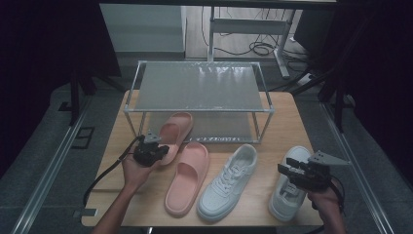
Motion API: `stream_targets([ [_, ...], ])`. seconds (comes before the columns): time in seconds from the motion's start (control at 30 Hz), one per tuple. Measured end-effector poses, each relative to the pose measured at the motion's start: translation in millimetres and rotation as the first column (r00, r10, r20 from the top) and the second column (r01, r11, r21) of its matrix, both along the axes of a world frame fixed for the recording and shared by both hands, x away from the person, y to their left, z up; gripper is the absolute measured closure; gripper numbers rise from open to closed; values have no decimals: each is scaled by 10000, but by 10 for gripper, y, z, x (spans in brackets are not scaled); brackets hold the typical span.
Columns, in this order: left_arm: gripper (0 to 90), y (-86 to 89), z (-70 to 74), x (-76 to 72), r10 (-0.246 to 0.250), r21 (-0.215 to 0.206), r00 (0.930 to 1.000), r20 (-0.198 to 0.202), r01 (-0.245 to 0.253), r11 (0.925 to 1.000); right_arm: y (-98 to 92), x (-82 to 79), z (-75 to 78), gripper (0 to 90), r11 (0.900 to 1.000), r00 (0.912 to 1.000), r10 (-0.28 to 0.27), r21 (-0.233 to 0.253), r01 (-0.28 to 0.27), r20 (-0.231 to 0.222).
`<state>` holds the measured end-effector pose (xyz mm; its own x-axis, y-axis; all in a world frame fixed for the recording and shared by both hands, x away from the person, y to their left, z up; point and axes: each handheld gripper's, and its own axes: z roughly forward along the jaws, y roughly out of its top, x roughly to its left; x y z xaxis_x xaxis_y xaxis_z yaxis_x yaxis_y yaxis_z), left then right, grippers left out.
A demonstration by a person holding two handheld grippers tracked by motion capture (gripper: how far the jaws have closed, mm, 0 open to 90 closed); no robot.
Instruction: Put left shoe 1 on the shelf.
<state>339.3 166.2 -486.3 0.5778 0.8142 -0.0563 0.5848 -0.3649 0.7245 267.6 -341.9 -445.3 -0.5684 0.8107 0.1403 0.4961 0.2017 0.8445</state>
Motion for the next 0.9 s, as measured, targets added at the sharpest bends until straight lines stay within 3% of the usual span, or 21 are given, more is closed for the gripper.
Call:
stream_targets([
  [0.17, 897, 38, -30, -89, 21, 23, 10000, 3, -21, 10000, 0, -4, 2, 504, 10000, 10000, -13, 17, 13, 26],
  [0.2, 897, 66, -35, -134, 35, -182, 10000, -28, -35, 9998, -3, -6, 6, 504, 10000, 10000, -11, 10, 11, 10],
  [0.37, 898, 151, -32, -242, 43, -269, 10000, 23, -42, 9996, -5, -7, 6, 504, 10000, 10000, -25, 21, 25, 35],
  [0.63, 897, 179, -12, -394, -196, 33, 9998, 107, 195, 9998, 2, -9, 7, 504, 10000, 10000, -16, 11, 16, 45],
  [0.9, 896, 273, -110, -517, -168, 155, 9997, -150, 170, 9997, -3, -12, 11, 505, 10000, 10000, -28, 19, 28, 65],
])
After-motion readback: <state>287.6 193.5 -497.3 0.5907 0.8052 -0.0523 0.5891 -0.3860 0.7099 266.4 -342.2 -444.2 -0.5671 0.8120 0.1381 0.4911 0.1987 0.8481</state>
